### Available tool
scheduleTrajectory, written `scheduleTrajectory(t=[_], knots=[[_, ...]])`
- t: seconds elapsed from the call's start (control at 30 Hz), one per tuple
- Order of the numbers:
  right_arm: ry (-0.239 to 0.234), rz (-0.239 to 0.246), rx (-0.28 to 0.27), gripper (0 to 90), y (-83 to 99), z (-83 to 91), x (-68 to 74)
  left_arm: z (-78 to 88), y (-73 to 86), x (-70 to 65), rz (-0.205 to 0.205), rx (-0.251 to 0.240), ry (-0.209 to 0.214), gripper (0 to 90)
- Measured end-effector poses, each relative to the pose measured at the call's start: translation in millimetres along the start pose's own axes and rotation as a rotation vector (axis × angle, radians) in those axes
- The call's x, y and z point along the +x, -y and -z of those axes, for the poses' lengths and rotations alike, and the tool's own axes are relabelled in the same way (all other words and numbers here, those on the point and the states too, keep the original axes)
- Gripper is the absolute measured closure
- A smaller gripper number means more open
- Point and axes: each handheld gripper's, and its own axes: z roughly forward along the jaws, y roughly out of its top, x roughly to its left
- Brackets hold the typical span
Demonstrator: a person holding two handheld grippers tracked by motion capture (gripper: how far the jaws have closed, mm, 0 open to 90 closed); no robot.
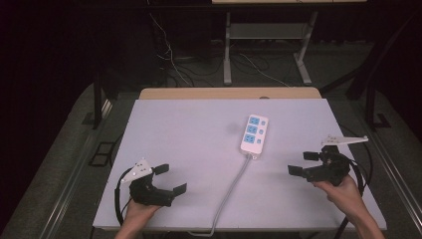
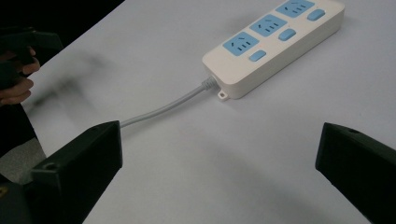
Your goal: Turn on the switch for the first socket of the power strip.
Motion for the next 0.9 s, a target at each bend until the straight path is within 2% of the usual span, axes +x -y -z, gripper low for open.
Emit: scheduleTrajectory(t=[0.5, 0.9], knots=[[-0.005, -0.019, -0.02, 0.2, 34.9, -0.2, 2.2, -1.4, 0.6, 0.4, 0.0, 0.013, 0.0, 0.0], [-0.003, -0.007, -0.031, 0.2, 62.3, -6.8, 7.1, -1.6, 0.9, 0.9, 0.003, 0.02, 0.0, 0.0]])
